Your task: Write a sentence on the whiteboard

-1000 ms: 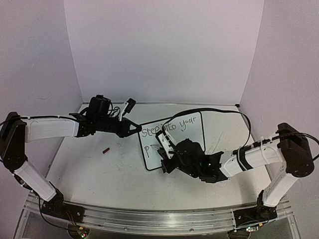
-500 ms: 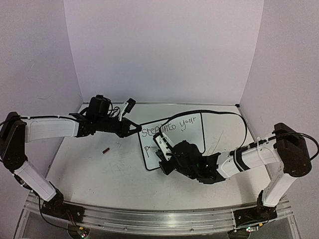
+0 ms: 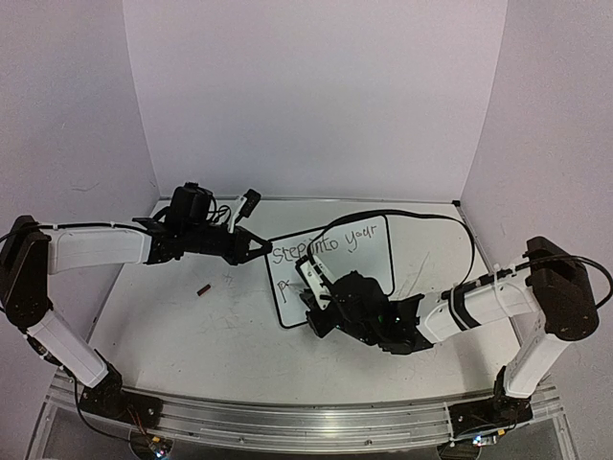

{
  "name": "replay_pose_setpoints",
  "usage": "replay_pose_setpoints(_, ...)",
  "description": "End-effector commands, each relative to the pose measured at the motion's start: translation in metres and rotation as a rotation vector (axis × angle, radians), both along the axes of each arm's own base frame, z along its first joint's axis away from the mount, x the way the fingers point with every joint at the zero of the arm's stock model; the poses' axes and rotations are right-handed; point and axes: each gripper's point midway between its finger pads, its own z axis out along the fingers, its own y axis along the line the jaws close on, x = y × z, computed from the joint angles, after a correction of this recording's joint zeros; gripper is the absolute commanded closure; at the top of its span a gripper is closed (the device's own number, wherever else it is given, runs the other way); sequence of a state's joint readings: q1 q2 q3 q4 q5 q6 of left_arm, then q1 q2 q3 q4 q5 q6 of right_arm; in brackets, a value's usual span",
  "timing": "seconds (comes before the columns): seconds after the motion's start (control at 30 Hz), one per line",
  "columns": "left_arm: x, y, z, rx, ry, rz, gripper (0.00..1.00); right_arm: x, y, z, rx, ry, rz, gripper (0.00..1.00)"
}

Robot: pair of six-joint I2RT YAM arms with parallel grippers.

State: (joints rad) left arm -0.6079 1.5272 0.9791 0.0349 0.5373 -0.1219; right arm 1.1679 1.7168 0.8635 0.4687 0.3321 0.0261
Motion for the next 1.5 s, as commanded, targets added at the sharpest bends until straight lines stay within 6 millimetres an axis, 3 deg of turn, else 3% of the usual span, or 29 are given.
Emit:
replay_pose_setpoints(0.0,0.004,0.014,-0.020,0.091,-0.020,0.047,1.00,0.001,-0.010,-0.002,-0.015,0.002,-0.033,1.00)
replay_pose_setpoints(0.37,0.004,0.014,-0.019,0.090,-0.023,0.046,1.00,0.004,-0.018,-0.002,-0.028,-0.008,-0.065,1.00)
replay_pose_setpoints(0.8,0.003,0.013,-0.019,0.089,-0.021,0.043,1.00,0.018,-0.028,0.017,0.049,-0.037,-0.136,1.00)
replay_pose_setpoints(1.47,0.002,0.012,-0.017,0.084,-0.022,0.036,1.00,0.020,-0.009,0.020,0.081,-0.033,-0.087,1.00)
